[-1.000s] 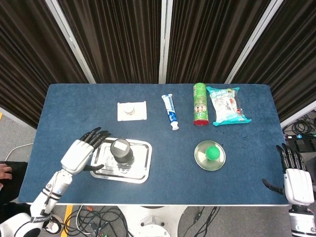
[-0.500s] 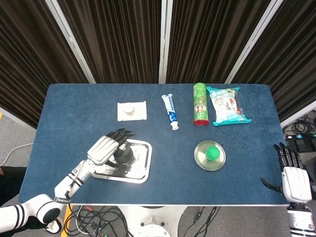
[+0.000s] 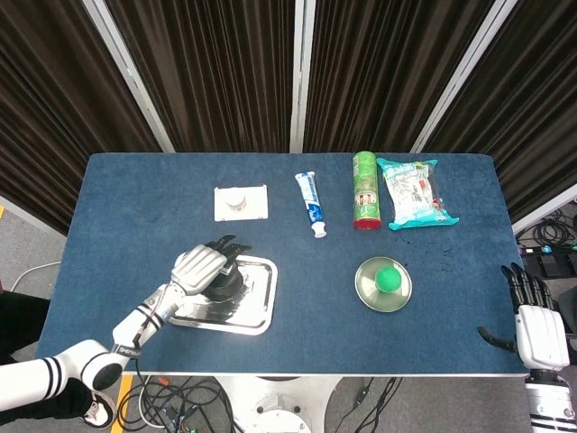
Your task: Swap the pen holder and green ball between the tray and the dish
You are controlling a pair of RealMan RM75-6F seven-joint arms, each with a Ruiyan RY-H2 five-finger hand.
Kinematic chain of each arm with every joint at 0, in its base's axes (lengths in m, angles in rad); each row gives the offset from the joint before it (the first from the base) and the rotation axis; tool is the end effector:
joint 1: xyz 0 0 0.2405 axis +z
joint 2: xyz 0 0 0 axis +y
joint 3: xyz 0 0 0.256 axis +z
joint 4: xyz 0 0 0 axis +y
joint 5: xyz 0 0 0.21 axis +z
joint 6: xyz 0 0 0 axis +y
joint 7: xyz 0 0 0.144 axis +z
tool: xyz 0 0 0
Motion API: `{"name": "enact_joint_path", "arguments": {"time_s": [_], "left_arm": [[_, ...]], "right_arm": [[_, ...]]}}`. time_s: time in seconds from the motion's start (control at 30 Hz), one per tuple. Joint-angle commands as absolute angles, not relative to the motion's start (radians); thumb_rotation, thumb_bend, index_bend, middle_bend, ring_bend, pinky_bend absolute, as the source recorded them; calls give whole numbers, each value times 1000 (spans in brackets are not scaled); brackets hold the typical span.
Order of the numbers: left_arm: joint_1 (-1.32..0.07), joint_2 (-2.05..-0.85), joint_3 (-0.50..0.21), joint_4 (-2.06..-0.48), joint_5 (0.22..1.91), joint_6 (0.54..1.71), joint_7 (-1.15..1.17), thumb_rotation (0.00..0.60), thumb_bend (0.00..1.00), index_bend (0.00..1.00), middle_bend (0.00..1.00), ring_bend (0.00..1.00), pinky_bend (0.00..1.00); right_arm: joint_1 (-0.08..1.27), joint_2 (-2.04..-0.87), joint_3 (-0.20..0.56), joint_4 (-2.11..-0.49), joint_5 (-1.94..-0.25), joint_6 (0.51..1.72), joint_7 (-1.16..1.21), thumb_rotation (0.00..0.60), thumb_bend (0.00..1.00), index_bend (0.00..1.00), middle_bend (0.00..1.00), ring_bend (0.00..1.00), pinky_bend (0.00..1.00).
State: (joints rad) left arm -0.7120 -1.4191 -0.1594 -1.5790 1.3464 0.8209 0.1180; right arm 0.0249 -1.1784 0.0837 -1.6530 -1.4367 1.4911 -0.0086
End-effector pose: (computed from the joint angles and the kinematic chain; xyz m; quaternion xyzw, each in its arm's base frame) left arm -0.1420 0.3211 -0.0025 -0.7869 -0.3823 -0.3723 0.3098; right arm -0.3135 -0.1682 0.1451 0.5383 -0.4353 0.3985 0.6016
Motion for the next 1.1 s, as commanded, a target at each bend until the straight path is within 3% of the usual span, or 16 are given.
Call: {"name": "enact_joint_path", "arguments": {"time_s": [0.03,0.4,0.77,1.1], "left_arm": [[-719,-1424,-156,-1575,1341,825,124,600,42,173,188,75,326],[-725,-1460,-143,-1535,1349,870,113,600,136,400,325,256,578],[-771,-1471,-180,-1549,1398,907,76,600,151,438,388,305,617],[-939,-1588,-268,-1404,1400,808,-1,600,151,435,388,305,614]], "right_arm": [[24,-1178,84,-1652,-1437,1494,-7,600,12,0,0,0,0],[25,-1183,84,-1644,-1429,1487,-2,600,12,0,0,0,0],[23,-1183,84,-1643,-1429,1490,1,600,12,0,0,0,0],[16,-1185,85,-1636,-1424,1500,12,600,14,0,0,0,0]]}}
